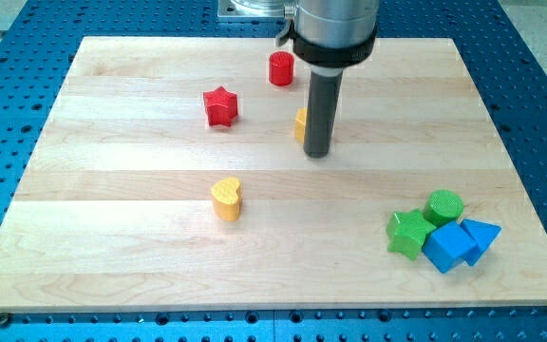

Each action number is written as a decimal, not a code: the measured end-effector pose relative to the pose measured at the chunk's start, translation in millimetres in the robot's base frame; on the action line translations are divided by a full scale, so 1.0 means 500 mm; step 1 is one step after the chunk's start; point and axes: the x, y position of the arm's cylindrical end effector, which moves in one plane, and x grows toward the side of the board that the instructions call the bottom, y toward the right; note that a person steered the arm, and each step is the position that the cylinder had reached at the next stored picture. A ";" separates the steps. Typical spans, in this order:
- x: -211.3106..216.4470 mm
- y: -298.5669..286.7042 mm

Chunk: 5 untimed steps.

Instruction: Move the hexagon bottom right side of the red circle

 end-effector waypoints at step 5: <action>-0.072 -0.276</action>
